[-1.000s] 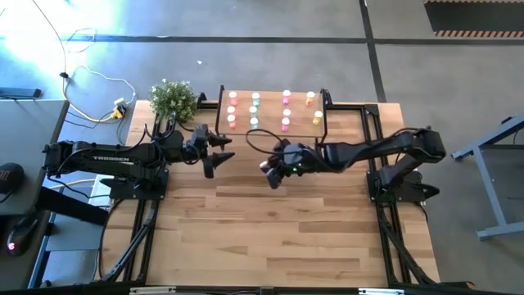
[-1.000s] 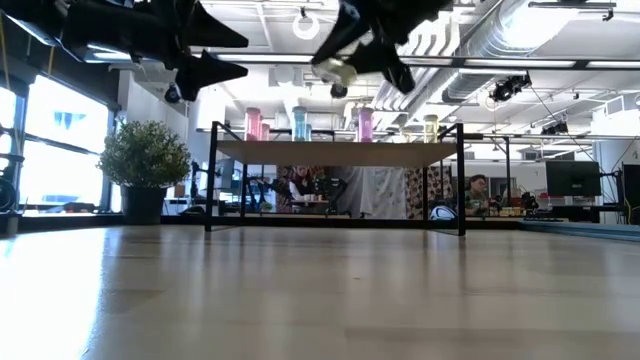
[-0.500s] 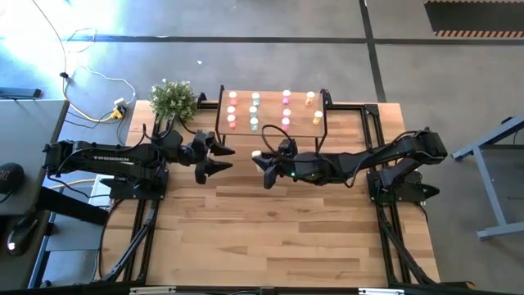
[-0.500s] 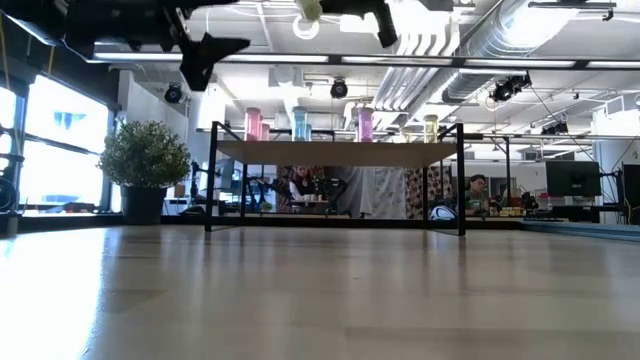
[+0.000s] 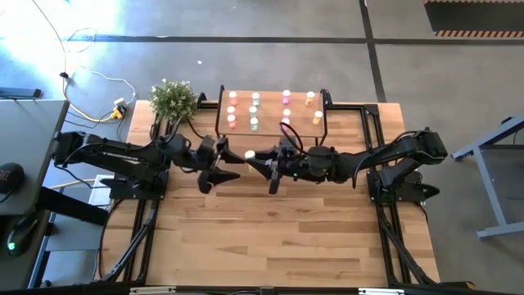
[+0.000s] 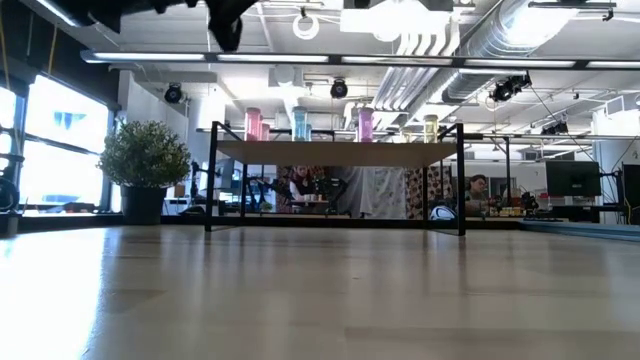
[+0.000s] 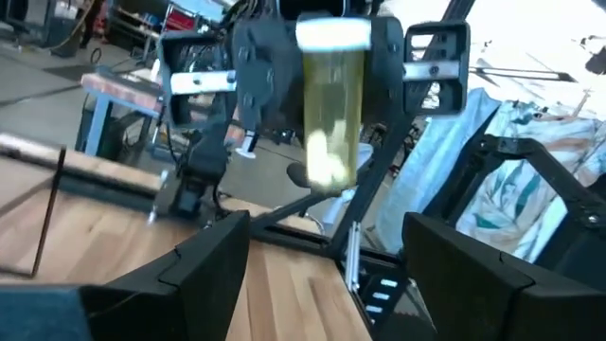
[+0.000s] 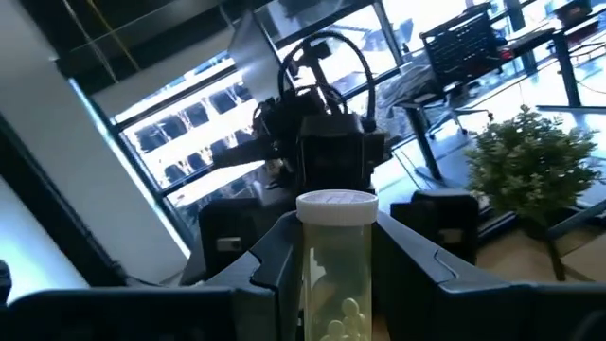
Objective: Pick and place medicine bottles onto shelf by color
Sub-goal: Put the yellow pill bottle on the shelf aligned with the other yellow pill bottles
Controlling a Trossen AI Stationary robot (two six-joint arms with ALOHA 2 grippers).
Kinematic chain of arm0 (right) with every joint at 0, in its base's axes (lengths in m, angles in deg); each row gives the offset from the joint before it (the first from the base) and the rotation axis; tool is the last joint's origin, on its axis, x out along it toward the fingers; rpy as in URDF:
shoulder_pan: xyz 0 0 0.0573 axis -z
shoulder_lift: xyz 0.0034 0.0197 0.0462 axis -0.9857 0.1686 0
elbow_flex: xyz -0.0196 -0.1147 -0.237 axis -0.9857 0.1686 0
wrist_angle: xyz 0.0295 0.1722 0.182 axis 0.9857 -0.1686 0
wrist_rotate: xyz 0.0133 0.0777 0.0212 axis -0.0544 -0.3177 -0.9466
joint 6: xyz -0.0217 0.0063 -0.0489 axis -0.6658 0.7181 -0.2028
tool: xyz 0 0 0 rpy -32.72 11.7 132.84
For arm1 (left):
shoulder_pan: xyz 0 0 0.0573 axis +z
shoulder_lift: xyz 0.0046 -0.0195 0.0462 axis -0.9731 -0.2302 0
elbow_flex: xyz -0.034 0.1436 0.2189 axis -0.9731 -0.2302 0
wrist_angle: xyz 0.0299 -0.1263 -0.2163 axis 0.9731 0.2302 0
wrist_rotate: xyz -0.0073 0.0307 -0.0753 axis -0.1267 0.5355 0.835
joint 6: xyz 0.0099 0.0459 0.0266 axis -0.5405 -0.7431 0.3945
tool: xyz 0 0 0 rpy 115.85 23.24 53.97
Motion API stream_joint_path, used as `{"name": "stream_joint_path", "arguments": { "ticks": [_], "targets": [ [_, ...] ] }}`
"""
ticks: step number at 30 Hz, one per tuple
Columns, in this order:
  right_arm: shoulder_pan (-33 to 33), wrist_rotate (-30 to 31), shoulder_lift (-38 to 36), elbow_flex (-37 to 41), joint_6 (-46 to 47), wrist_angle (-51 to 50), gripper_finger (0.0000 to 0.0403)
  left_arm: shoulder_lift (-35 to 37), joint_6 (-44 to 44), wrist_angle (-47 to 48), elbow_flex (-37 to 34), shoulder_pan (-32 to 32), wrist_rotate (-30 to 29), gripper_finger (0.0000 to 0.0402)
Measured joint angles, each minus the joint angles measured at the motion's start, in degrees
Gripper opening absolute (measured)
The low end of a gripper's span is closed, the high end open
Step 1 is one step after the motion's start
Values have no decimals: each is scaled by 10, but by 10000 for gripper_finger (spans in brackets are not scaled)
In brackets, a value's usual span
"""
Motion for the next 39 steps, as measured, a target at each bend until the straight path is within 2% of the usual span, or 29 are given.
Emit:
{"name": "stream_joint_path", "arguments": {
  "ticks": [10,18,32,39],
  "targets": [
    [0,-26,0,0,-21,3,99,-80,-12,1,89,-5,-7,268],
    [0,-25,0,0,-35,10,99,-112,-9,2,118,-4,-28,261],
    [9,-24,0,0,-37,-8,99,-112,-6,9,118,-5,-35,151],
    [12,-25,0,0,-36,-13,99,-112,-8,9,118,-5,-37,113]
  ]
}}
